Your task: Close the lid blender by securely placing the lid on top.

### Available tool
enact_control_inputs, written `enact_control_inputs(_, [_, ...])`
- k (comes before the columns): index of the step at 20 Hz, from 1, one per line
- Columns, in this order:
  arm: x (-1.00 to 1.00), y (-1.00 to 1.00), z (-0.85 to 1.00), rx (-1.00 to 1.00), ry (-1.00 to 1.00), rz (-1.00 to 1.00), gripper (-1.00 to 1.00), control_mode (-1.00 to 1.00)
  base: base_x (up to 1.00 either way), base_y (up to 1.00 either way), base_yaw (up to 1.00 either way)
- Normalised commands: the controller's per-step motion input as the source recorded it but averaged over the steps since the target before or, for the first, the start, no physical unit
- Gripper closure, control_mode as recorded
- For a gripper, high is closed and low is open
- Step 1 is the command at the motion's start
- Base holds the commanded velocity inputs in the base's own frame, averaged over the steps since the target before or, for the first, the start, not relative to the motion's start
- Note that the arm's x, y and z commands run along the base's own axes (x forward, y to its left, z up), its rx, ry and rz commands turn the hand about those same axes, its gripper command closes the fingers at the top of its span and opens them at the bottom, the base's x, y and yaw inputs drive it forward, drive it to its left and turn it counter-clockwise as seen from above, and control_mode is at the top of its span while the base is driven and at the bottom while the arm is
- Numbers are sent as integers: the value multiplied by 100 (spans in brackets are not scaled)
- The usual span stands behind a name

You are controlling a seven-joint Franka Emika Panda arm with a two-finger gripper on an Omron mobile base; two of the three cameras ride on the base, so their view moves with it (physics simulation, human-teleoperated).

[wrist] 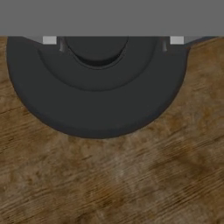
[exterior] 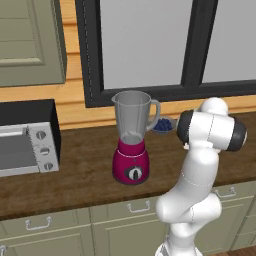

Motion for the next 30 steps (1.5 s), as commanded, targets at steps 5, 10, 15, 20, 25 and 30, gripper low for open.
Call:
enact_control_inputs(5, [-34, 50, -87, -1, 0, 1, 100, -100, 0, 0, 0])
enact_control_inputs(10, [-38, 1, -39, 1, 0, 1, 100, -100, 0, 0, 0])
enact_control_inputs(15, [-52, -21, -42, 13, -5, 0, 100, -100, 0, 0, 0])
enact_control_inputs(20, [-50, -18, -48, 13, -6, 0, 100, -100, 0, 0, 0])
enact_control_inputs(25, [-15, 22, 23, 3, -1, -2, 100, -100, 0, 0, 0])
enact_control_inputs(30, [-5, 24, 100, -4, -11, 0, 100, -100, 0, 0, 0])
